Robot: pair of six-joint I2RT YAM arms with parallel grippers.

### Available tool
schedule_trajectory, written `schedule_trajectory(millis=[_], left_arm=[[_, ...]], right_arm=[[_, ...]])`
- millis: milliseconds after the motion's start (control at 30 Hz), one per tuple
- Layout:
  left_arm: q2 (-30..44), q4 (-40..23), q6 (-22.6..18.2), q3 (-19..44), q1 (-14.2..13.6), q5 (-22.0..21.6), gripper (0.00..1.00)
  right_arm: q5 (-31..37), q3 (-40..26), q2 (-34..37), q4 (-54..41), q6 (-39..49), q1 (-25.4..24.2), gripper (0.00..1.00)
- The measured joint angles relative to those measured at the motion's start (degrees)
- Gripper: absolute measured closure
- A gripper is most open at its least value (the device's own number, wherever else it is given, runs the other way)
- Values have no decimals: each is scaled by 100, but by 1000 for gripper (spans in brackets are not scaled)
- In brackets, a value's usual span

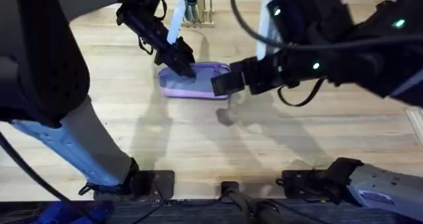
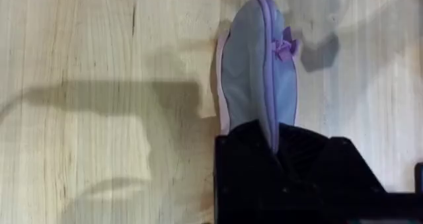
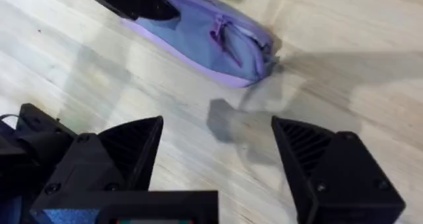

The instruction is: Unzip the bag, pick up the pens from the table one at a time and place them inside, then zip the bag closed.

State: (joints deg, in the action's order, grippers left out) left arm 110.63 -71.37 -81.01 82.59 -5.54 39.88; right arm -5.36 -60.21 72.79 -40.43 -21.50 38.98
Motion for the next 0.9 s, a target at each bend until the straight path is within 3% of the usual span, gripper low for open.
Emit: schedule_trajectory(millis=[400, 900], left_arm=[[0, -18, 0, 0, 0, 0, 958], [0, -20, 0, 0, 0, 0, 958]], right_arm=[[1372, 575, 0, 1028, -751, 1118, 6], [1805, 676, 705, 1964, -854, 1174, 8]])
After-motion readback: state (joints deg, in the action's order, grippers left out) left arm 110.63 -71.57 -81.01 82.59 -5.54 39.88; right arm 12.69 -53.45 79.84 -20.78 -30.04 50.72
